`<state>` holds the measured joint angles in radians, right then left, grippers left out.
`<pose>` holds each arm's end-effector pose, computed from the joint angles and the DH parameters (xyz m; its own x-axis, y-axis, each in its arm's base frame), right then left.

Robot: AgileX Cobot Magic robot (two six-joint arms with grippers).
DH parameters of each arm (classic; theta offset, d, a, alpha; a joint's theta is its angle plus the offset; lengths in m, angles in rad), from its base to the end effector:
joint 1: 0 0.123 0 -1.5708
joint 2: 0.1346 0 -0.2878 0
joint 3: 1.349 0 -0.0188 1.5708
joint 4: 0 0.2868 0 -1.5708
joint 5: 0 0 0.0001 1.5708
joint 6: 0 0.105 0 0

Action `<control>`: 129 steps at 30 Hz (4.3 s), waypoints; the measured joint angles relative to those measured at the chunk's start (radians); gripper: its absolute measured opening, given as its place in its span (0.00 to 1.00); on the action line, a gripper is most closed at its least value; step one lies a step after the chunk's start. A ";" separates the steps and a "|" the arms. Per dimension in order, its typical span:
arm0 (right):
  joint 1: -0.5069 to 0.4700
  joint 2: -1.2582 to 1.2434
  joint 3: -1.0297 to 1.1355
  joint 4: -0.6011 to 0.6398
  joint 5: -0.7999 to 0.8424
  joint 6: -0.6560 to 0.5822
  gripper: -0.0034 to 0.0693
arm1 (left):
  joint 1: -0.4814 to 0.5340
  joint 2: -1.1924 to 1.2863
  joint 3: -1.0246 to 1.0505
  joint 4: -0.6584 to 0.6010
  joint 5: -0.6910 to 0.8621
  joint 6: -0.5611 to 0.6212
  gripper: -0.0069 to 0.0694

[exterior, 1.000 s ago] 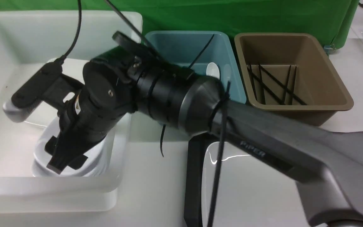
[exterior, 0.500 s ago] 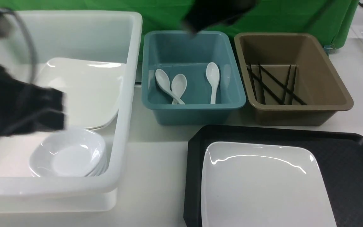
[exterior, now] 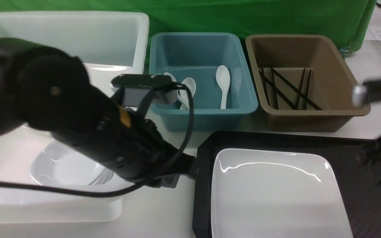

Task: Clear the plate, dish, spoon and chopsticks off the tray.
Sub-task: Use the right arm to move the plate from left to right, then use the left arm to grab a plate from the dinner plate, then use the left arm to put the plate into the large storage box on the left

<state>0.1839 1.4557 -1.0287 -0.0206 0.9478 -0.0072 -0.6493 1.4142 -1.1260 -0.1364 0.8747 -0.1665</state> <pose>0.3066 0.0552 0.2321 -0.9404 -0.1945 -0.2792 -0.1964 0.9803 -0.0214 0.2549 -0.2073 0.2802 -0.8379 0.3220 -0.4407 0.4447 0.8709 -0.2092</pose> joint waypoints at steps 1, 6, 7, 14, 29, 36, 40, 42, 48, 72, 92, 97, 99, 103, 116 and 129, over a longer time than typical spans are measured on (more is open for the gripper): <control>0.000 0.004 0.075 0.021 -0.085 0.000 0.67 | 0.000 0.030 -0.023 0.000 0.000 0.003 0.11; 0.000 0.045 0.208 0.086 -0.291 0.000 0.77 | 0.000 0.112 -0.081 -0.001 0.006 0.011 0.11; 0.000 0.069 0.218 0.110 -0.318 0.000 0.77 | 0.000 0.131 -0.095 -0.001 0.016 0.012 0.11; 0.000 0.177 0.226 0.138 -0.382 -0.014 0.67 | 0.000 0.187 -0.126 -0.003 0.026 0.038 0.11; -0.072 0.102 0.224 0.088 -0.352 0.001 0.20 | 0.000 0.188 -0.127 -0.007 0.041 0.046 0.11; -0.166 0.080 0.228 -0.013 -0.300 0.022 0.22 | 0.000 0.188 -0.128 -0.033 0.028 0.058 0.11; -0.168 0.080 0.228 -0.032 -0.304 0.020 0.43 | -0.023 0.195 -0.147 -0.074 -0.016 0.090 0.11; -0.168 0.080 0.228 -0.035 -0.298 0.018 0.60 | -0.053 0.211 -0.173 -0.076 -0.043 0.099 0.11; -0.165 0.019 0.197 -0.038 -0.180 0.007 0.76 | -0.080 0.321 -0.321 -0.076 -0.040 0.100 0.11; -0.021 -0.500 0.165 -0.035 -0.062 0.007 0.56 | -0.079 0.910 -0.830 -0.021 0.030 0.076 0.87; -0.021 -0.500 0.165 -0.035 -0.075 0.007 0.56 | -0.077 0.951 -0.842 -0.220 0.016 0.133 0.27; -0.021 -0.500 0.165 -0.036 -0.075 0.007 0.56 | -0.077 0.892 -0.842 -0.207 0.045 0.147 0.22; -0.021 -0.500 0.165 -0.036 -0.075 0.007 0.56 | -0.077 0.847 -0.842 -0.198 0.055 0.158 0.18; -0.021 -0.500 0.165 -0.036 -0.075 0.007 0.56 | -0.078 0.765 -0.842 -0.156 0.076 0.184 0.14; -0.021 -0.500 0.165 -0.036 -0.081 0.007 0.56 | -0.078 0.628 -0.840 -0.052 0.124 0.197 0.11; -0.021 -0.500 0.165 -0.036 -0.108 0.007 0.56 | -0.070 0.504 -0.836 0.079 0.197 0.182 0.12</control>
<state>0.1624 0.9561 -0.8633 -0.0563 0.8399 0.0000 -0.7193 1.9186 -1.9622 -0.0572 1.0718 0.0160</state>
